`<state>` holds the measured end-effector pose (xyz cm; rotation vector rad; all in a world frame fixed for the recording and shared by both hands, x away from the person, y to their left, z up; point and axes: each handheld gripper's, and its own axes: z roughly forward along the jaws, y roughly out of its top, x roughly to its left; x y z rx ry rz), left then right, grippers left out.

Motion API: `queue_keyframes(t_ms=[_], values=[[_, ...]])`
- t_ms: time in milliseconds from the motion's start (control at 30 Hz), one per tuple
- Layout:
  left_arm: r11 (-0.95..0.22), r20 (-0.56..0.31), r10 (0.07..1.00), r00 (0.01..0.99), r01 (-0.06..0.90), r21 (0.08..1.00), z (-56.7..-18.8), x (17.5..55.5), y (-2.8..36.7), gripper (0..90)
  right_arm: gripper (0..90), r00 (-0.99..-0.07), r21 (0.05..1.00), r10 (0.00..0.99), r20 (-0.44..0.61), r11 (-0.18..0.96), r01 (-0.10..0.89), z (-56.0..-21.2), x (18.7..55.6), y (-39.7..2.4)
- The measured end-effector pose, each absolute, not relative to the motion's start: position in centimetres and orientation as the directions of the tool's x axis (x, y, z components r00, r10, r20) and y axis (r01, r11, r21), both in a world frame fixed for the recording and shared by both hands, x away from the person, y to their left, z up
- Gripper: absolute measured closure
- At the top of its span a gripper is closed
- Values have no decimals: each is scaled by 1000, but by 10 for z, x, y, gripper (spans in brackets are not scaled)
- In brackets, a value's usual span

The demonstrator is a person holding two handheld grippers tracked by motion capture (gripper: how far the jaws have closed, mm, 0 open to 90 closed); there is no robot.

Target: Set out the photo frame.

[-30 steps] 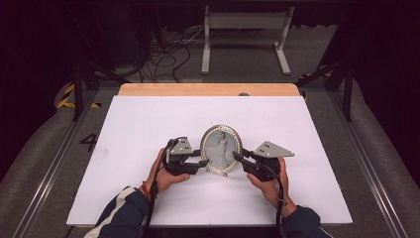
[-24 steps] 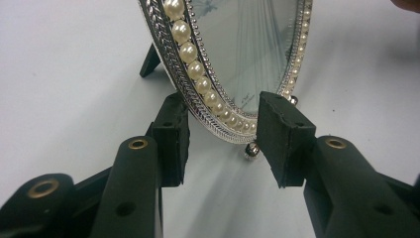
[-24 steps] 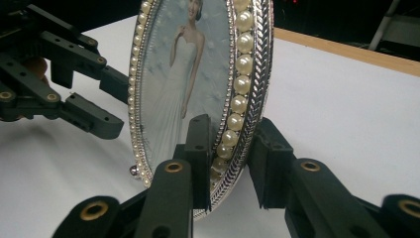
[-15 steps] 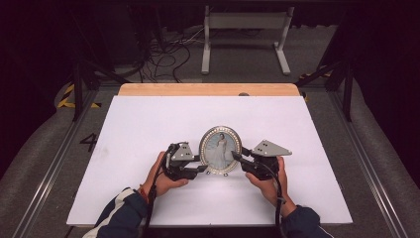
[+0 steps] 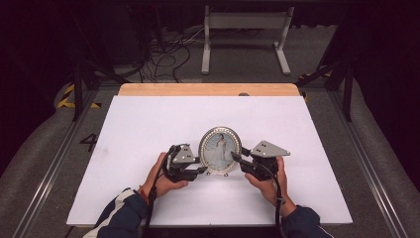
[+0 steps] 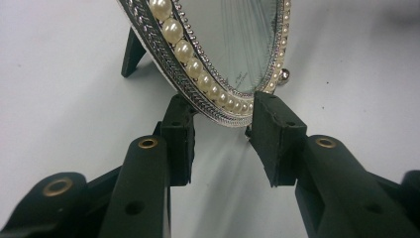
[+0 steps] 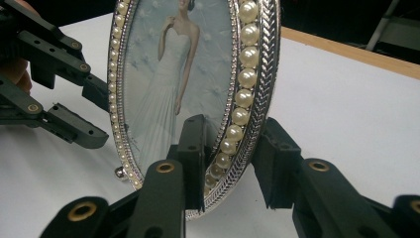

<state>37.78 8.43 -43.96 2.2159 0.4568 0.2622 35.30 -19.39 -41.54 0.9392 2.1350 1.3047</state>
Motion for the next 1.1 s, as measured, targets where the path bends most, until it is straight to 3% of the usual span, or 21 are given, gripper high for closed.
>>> queue_keyframes(t_ms=[933,1100], values=[[-573,44,434,900,238,784,-442,378,82,649,635,-681,873,727,-93,388,295,-414,353,-193],[-590,73,436,897,224,776,-441,375,80,574,587,-686,868,720,-105,404,291,-413,352,-194]])
